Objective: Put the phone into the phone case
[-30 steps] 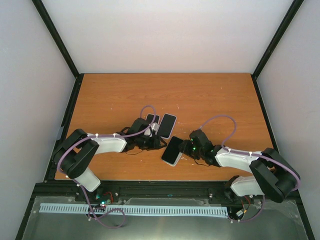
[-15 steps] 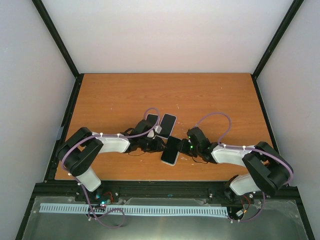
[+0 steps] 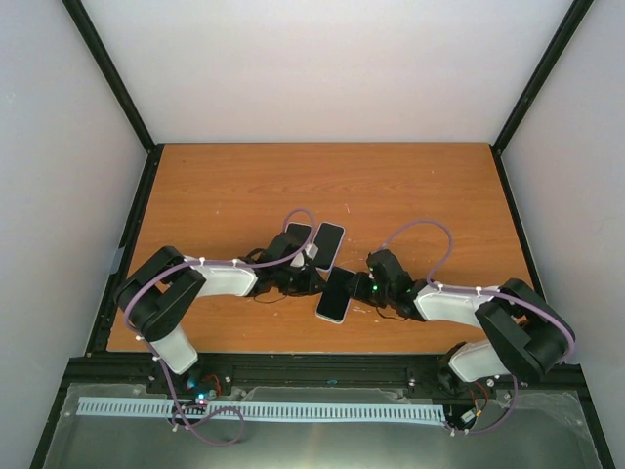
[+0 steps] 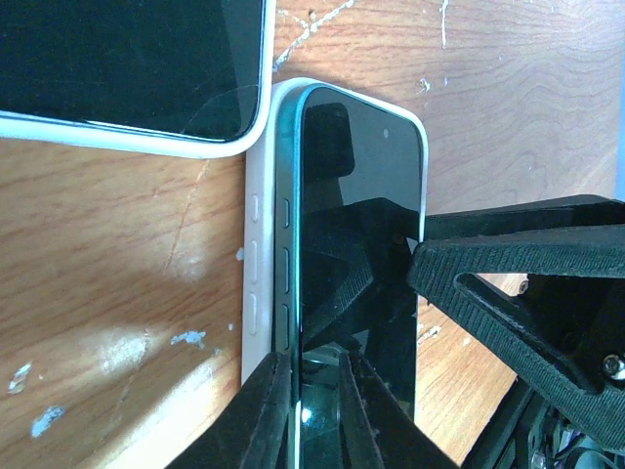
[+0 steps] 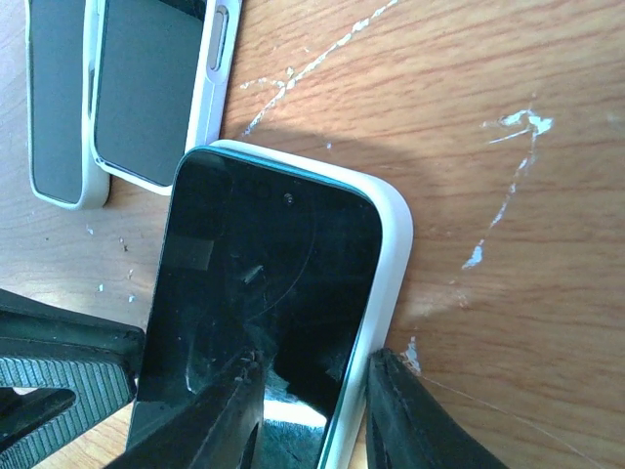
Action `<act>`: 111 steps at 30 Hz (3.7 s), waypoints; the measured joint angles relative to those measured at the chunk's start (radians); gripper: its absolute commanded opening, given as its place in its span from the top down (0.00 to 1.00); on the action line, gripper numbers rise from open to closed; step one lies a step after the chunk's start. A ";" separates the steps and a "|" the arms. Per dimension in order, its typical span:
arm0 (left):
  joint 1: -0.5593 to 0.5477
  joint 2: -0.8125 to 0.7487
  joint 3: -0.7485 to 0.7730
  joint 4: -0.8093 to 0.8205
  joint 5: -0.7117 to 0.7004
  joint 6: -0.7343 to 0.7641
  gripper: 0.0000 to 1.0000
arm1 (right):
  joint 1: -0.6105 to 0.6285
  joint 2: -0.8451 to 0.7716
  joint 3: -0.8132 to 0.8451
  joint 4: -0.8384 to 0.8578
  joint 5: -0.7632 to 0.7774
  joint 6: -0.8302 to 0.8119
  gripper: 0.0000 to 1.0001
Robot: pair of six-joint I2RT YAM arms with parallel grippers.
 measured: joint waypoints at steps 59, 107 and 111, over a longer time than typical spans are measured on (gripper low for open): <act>-0.007 -0.027 -0.087 0.023 0.046 -0.039 0.79 | 0.091 -0.055 -0.274 0.493 -0.032 0.370 0.57; -0.018 -0.081 -0.103 -0.006 0.000 -0.060 0.74 | 0.099 0.511 -0.360 1.352 -0.187 0.552 0.93; -0.018 -0.082 -0.105 -0.003 0.001 -0.060 0.70 | 0.099 0.519 -0.361 1.357 -0.187 0.541 0.92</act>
